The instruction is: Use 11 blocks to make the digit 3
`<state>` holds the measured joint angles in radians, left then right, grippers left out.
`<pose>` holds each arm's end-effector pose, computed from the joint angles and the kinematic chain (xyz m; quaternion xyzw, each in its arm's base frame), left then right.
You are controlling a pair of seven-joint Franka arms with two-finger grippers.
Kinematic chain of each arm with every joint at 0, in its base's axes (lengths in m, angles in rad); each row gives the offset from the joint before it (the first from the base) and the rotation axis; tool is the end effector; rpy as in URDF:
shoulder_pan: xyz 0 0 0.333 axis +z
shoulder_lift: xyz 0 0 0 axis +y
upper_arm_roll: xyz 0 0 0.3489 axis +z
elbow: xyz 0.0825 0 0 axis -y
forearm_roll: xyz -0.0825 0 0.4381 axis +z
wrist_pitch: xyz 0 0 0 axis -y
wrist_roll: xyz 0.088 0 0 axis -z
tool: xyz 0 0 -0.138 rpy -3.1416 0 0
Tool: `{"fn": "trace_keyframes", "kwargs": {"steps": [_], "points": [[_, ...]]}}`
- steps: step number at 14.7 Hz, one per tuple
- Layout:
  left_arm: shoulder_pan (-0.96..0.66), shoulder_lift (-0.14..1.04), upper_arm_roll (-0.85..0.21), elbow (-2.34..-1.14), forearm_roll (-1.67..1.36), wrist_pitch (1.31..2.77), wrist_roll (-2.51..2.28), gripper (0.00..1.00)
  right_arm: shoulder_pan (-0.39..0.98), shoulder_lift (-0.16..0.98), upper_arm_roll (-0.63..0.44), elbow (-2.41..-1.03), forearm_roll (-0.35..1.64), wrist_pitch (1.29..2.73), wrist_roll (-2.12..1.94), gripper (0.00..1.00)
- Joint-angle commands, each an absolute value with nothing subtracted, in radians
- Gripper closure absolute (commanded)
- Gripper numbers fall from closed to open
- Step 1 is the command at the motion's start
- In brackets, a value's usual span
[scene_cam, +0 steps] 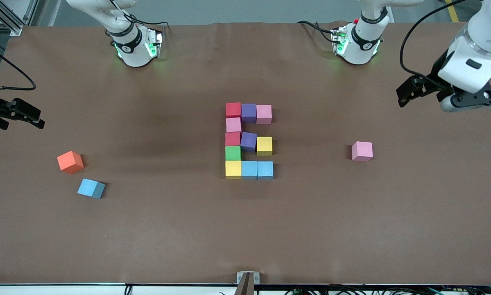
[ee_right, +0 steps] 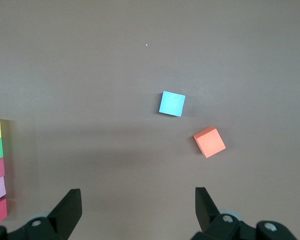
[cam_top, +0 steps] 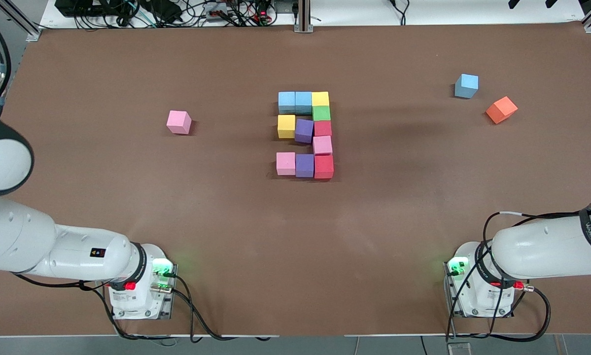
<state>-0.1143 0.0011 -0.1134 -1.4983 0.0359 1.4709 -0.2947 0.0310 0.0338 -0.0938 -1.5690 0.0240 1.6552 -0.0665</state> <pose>0.5838 -0.1298 0.6550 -0.9991 -0.0350 0.0092 0.0209 0.6288 -0.0355 0.6143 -0.9996 -0.0012 -0.0269 0.0087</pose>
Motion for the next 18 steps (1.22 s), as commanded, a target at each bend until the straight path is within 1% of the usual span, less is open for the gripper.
{"fn": "trace_keyframes", "kwargs": {"steps": [1, 3, 5, 8, 12, 18], "points": [[-0.126, -0.089, -0.081, -1.623, 0.006, 1.486, -0.221, 0.0, 0.028, 0.031, -0.091, -1.571, 0.018, 1.651, -0.074, 0.0], [-0.115, -0.161, -0.081, -1.719, 0.005, 1.517, -0.19, 0.0, 0.029, 0.031, -0.091, -1.571, 0.018, 1.649, -0.074, 0.0], [-0.11, -0.187, -0.081, -1.746, 0.005, 1.525, -0.184, 0.0, 0.029, 0.029, -0.091, -1.569, 0.018, 1.649, -0.074, 0.0], [-0.11, -0.187, -0.081, -1.732, 0.009, 1.522, -0.179, 0.0, 0.031, 0.029, -0.089, -1.571, 0.018, 1.649, -0.074, 0.0], [-0.11, -0.16, -0.077, -1.686, 0.015, 1.508, -0.183, 0.0, 0.031, 0.029, -0.089, -1.571, 0.018, 1.647, -0.077, 0.0], [-0.103, -0.156, -0.066, -1.683, 0.017, 1.506, -0.179, 0.0, 0.034, 0.029, -0.087, -1.569, 0.018, 1.652, -0.078, 0.0]]}}
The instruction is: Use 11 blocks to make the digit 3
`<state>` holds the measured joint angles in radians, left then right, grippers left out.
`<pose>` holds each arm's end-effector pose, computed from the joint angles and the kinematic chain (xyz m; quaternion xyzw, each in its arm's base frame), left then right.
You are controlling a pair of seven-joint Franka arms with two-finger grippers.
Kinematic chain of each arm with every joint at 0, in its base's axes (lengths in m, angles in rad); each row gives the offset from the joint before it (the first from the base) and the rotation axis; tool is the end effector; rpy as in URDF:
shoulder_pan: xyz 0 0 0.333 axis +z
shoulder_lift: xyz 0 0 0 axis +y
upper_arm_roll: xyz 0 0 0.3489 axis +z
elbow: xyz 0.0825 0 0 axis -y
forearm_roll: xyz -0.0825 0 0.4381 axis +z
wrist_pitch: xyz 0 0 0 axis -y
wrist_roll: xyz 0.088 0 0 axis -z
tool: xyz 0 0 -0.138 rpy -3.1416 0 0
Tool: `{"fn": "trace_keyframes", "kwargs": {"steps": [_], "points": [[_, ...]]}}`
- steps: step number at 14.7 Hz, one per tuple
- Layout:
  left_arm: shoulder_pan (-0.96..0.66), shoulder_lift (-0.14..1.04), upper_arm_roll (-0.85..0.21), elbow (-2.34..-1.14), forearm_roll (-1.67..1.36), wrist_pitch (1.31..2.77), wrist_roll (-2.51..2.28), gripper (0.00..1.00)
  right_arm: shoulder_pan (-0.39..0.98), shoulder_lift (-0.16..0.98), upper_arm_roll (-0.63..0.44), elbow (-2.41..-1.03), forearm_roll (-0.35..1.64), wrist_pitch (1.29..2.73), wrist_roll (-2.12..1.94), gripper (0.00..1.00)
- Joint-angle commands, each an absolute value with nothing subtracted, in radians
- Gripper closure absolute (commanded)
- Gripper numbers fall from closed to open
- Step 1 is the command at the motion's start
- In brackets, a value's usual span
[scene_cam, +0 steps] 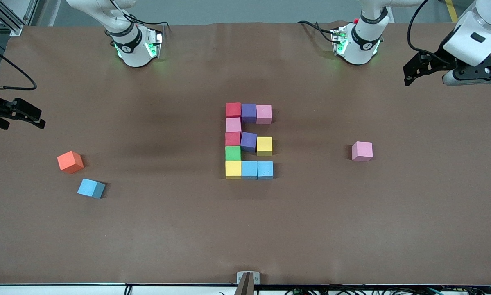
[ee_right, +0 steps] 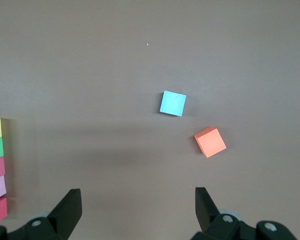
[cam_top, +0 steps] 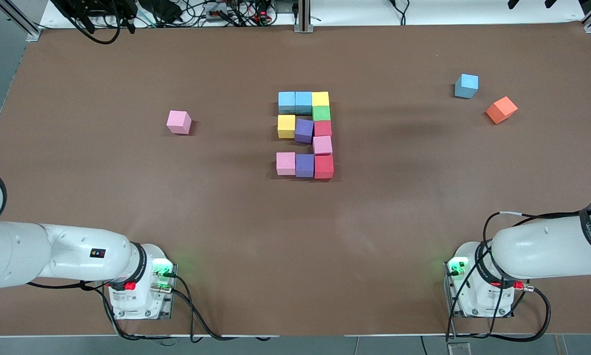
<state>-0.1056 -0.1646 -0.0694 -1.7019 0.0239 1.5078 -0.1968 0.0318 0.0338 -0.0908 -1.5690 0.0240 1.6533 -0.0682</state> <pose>0.5351 -0.0942 0.6471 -0.9997 -0.0120 0.0114 0.0201 0.6287 -0.0331 0.6141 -0.9996 -0.0040 -0.0259 0.0088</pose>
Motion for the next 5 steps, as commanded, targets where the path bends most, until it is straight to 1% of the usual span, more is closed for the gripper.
{"fn": "trace_keyframes", "kwargs": {"steps": [1, 5], "points": [[-0.101, -0.156, -0.066, -1.683, 0.017, 1.506, -0.181, 0.0, 0.034, 0.029, -0.087, -1.569, 0.018, 1.654, -0.078, 0.0], [-0.103, -0.156, -0.046, -1.683, 0.015, 1.486, -0.176, 0.0, 0.034, 0.029, -0.087, -1.569, 0.017, 1.657, -0.078, 0.0]]}}
